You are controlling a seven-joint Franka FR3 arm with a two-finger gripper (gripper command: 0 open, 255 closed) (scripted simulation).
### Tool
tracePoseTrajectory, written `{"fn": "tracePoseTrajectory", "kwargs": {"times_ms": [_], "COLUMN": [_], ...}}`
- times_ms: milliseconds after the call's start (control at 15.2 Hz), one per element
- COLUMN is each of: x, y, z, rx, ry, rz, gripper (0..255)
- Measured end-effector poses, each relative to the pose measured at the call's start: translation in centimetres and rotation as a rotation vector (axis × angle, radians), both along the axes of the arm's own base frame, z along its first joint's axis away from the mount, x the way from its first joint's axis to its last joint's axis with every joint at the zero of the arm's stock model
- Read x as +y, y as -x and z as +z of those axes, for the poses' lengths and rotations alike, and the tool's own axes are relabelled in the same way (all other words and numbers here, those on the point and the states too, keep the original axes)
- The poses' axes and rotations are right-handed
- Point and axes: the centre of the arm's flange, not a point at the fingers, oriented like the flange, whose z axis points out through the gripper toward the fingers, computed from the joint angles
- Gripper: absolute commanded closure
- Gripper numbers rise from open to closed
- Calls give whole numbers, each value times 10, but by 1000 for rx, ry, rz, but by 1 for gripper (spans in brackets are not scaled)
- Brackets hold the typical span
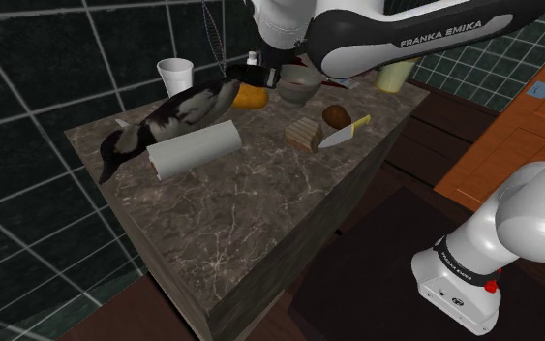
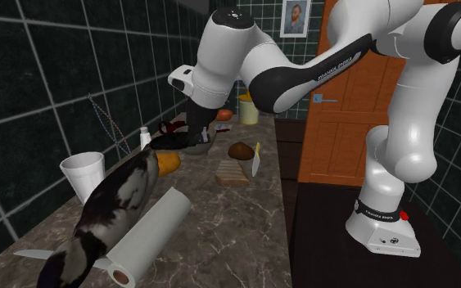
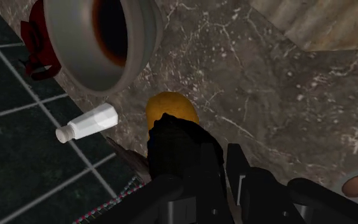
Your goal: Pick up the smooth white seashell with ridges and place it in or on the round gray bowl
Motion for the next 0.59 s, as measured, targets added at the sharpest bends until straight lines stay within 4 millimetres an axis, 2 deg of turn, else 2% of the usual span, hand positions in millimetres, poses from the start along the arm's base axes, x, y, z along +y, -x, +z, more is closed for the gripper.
{"fn": "tracePoseTrajectory", "kwargs": {"times_ms": [462, 594], "x": [0, -14], "y": [-1, -5], "z": [35, 35], "rx": [0, 0], "ry": [0, 0], "rz": [0, 0], "gripper": [255, 255]}}
